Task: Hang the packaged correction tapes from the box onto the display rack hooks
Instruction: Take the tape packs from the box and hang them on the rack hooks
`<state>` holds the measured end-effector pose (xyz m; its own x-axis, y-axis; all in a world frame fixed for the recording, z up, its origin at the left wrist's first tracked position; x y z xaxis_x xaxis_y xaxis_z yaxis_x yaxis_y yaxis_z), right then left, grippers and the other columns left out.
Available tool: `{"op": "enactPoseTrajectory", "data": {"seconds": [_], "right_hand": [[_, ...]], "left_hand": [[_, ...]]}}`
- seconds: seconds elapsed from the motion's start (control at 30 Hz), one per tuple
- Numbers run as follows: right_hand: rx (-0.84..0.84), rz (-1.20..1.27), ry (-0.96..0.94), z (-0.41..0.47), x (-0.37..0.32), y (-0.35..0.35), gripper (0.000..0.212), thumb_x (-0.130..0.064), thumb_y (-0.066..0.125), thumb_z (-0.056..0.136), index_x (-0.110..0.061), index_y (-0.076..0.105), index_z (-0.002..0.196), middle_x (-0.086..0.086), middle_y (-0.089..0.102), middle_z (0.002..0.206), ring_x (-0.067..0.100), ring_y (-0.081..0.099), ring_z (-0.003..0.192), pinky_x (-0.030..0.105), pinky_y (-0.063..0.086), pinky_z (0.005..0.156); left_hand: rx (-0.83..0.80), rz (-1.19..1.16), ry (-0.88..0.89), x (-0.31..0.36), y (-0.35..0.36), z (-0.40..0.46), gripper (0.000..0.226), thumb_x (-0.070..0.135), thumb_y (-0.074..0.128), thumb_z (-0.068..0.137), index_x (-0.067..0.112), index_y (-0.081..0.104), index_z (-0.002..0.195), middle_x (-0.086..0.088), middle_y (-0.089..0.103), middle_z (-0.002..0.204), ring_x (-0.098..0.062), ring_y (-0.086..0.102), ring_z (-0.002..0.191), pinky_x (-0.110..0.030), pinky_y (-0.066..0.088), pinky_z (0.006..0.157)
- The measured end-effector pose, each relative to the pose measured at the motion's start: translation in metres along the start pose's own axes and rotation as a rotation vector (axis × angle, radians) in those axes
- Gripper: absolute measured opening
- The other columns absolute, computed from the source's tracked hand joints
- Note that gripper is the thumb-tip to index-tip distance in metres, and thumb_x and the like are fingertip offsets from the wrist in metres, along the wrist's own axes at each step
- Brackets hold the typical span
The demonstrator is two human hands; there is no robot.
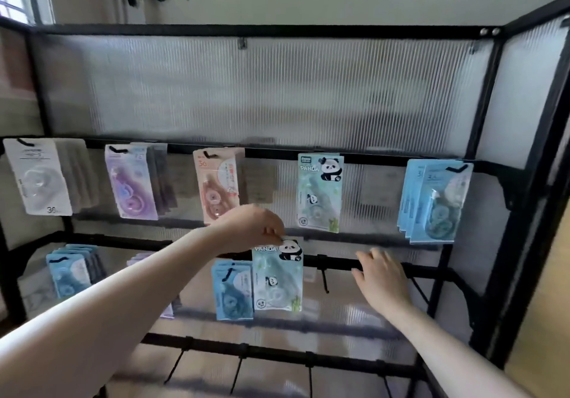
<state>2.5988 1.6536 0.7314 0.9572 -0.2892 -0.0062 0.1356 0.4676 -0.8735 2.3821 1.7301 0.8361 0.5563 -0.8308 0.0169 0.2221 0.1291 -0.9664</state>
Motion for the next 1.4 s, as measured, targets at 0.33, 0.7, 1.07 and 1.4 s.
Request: {"op": "enactPoseTrajectory", "data": {"seconds": [0.33,0.7,1.07,1.4], "right_hand": [[0.028,0.07,-0.03,0.016,0.026,-0.004,0.037,-0.035,0.041,0.097,-0.017,0.051,0.128,0.002,0.052,0.123,0.018,0.049,0.111,0.028,0.042,0.094],[0.049,0.077,-0.054,0.026,0.017,-0.001,0.03,-0.029,0.052,0.092,-0.014,0.058,0.117,0.006,0.058,0.107,0.024,0.056,0.096,0.032,0.047,0.08],[0.056,0.071,-0.017,0.032,0.032,0.002,0.031,-0.031,0.052,0.093,-0.014,0.058,0.118,0.006,0.059,0.11,0.023,0.056,0.098,0.031,0.047,0.082],[0.012,0.058,-0.054,0.029,0.03,0.012,0.036,-0.032,0.044,0.096,-0.014,0.051,0.127,0.005,0.056,0.115,0.021,0.054,0.102,0.03,0.044,0.086]], "left_hand": [[0.282,-0.173,0.051,0.049,-0.064,0.037,0.016,0.024,0.069,0.082,0.019,0.071,0.098,0.003,0.07,0.089,-0.008,0.064,0.077,-0.028,0.053,0.08],[0.418,-0.255,0.027,0.042,-0.096,0.074,0.013,0.02,0.068,0.083,0.016,0.073,0.094,0.009,0.068,0.087,-0.004,0.061,0.077,-0.022,0.05,0.077],[0.409,-0.318,0.078,0.035,-0.089,0.086,0.015,0.016,0.064,0.087,0.008,0.072,0.096,0.007,0.068,0.09,-0.001,0.062,0.076,-0.017,0.047,0.078],[0.423,-0.097,0.095,0.028,-0.072,0.093,0.024,0.012,0.052,0.093,0.009,0.067,0.111,-0.004,0.066,0.109,-0.012,0.059,0.095,-0.026,0.044,0.087]]}}
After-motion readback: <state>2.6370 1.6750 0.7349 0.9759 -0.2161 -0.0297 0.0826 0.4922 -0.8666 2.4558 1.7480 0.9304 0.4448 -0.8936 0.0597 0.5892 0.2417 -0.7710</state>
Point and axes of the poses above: each hand's wrist, its own z-axis towards the middle knuckle, its own y-axis out of the palm, x = y × z, the point moved 5 cm from there along z, towards the middle knuckle
